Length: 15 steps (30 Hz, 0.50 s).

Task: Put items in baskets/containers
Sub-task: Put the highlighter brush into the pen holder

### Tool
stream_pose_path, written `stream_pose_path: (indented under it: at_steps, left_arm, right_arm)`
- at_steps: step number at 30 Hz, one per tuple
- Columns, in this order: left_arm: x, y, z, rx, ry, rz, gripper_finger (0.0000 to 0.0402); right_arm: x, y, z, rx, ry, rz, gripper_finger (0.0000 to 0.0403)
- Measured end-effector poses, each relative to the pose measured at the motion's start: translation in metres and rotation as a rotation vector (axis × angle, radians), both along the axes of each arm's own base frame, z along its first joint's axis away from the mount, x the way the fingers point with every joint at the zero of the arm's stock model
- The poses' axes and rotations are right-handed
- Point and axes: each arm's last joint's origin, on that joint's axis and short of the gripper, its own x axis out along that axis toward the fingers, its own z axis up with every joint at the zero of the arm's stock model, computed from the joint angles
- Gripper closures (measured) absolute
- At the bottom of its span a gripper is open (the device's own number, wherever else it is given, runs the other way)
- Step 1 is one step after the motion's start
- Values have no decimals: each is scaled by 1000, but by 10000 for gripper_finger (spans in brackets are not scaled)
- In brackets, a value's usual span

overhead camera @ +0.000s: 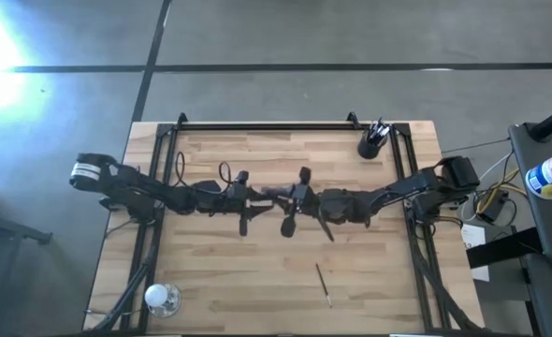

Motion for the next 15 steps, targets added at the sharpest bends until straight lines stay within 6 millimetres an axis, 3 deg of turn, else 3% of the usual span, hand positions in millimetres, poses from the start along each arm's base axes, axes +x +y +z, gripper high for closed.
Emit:
stream_pose_path:
  at_steps: [4, 9, 15]
  left_arm:
    - [-8, 2, -2, 8, 6, -4, 259]
    - [-18, 7, -8, 20, 19, 2, 260]
    - [-21, 8, -11, 34, 30, 3, 272]
  right_arm:
    - [-24, -8, 14, -49, 46, -143, 369]
    - [-80, -29, 30, -77, 91, -403, 369]
    - [-151, -77, 21, -75, 115, -716, 369]
